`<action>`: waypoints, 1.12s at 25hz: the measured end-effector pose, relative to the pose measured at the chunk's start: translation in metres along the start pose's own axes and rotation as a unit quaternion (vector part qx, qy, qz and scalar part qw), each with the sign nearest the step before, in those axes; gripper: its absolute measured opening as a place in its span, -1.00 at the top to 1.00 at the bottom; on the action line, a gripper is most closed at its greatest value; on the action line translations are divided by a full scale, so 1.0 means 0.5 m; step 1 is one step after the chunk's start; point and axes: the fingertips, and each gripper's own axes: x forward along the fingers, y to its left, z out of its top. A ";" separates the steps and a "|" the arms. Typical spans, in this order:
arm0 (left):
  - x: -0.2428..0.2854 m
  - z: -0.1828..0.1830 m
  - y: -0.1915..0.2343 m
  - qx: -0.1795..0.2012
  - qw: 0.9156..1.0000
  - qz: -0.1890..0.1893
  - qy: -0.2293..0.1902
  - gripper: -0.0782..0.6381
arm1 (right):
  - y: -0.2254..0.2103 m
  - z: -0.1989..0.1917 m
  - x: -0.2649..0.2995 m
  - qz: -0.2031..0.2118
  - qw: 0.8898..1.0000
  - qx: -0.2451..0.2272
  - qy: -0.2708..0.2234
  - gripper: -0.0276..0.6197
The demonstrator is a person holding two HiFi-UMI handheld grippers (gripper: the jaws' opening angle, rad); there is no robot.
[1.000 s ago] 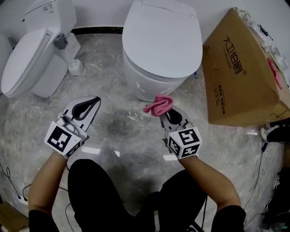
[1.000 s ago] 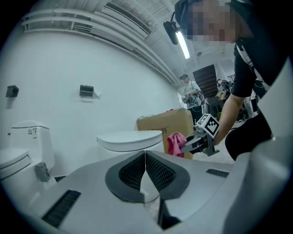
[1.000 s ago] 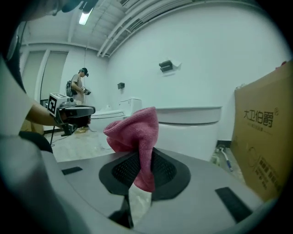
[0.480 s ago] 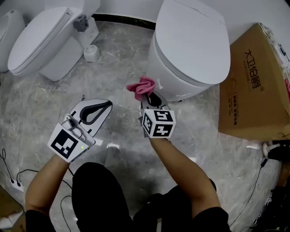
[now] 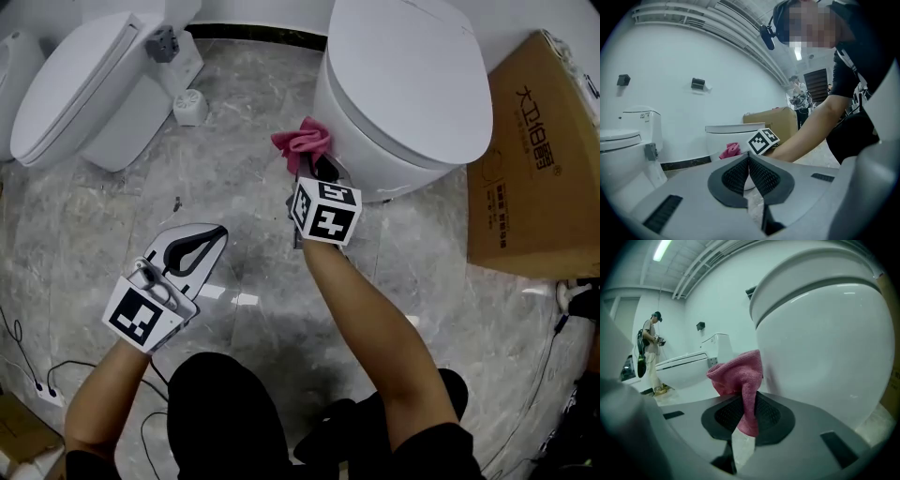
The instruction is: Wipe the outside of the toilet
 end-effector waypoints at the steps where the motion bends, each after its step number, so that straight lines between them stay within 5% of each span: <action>1: 0.000 0.000 -0.001 0.001 1.000 -0.002 -0.001 0.73 | 0.003 0.000 0.006 -0.004 1.000 0.017 0.002 0.68; 9: -0.013 -0.001 -0.008 -0.002 1.000 -0.008 -0.004 0.73 | -0.016 -0.004 0.026 -0.027 0.993 0.118 0.006 0.68; 19: -0.050 -0.036 -0.017 -0.022 1.000 0.002 0.012 0.73 | -0.051 -0.005 0.014 -0.050 0.981 0.186 0.011 0.68; 28: -0.044 0.004 -0.016 -0.011 1.000 -0.003 0.004 0.73 | -0.078 -0.022 -0.022 -0.029 0.971 0.234 0.025 0.68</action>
